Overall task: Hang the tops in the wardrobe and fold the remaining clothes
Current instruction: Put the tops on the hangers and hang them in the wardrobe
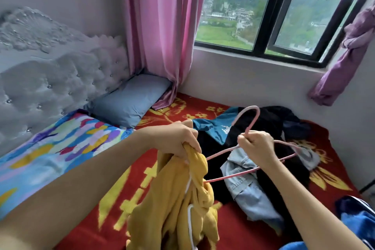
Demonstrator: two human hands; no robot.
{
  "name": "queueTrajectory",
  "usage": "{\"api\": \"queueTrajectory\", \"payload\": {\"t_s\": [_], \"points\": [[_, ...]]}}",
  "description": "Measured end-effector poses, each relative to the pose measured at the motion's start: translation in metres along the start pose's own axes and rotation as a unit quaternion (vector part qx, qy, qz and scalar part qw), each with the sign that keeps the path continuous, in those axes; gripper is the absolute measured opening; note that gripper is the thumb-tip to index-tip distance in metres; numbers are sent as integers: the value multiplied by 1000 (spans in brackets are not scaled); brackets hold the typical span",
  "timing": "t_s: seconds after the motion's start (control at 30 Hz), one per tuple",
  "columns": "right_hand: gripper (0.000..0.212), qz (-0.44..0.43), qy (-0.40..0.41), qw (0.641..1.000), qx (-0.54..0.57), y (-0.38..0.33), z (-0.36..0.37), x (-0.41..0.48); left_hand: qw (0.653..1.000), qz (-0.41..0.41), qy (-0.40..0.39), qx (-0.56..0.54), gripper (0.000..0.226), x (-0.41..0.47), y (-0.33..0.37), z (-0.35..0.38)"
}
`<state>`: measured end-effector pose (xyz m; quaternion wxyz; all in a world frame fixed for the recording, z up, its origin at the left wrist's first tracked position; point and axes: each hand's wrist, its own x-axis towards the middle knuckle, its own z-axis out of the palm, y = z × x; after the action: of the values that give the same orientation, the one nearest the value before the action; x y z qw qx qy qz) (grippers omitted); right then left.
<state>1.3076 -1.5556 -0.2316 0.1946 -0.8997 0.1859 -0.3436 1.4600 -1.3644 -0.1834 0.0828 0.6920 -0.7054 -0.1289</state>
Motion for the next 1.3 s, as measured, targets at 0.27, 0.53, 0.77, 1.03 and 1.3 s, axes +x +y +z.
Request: {"api": "queueTrajectory", "payload": {"t_s": [0.27,0.53,0.77,1.03,1.3], "points": [[34,325,104,921,189,10,47,-37,960,-256,102,60,90,-42,-21,43],[42,373,141,850,343,23,40,-23,871,-358,256,-219,112,-51,-78,107],[51,396,168,844,321,34,29,-18,856,-223,376,-277,51,-20,-74,67],[41,312,167,923,151,26,19,-27,930,-30,332,-157,24,-4,-51,-42],[42,369,184,870,270,-6,22,-18,970,-132,201,27,98,8,-53,-29]]}}
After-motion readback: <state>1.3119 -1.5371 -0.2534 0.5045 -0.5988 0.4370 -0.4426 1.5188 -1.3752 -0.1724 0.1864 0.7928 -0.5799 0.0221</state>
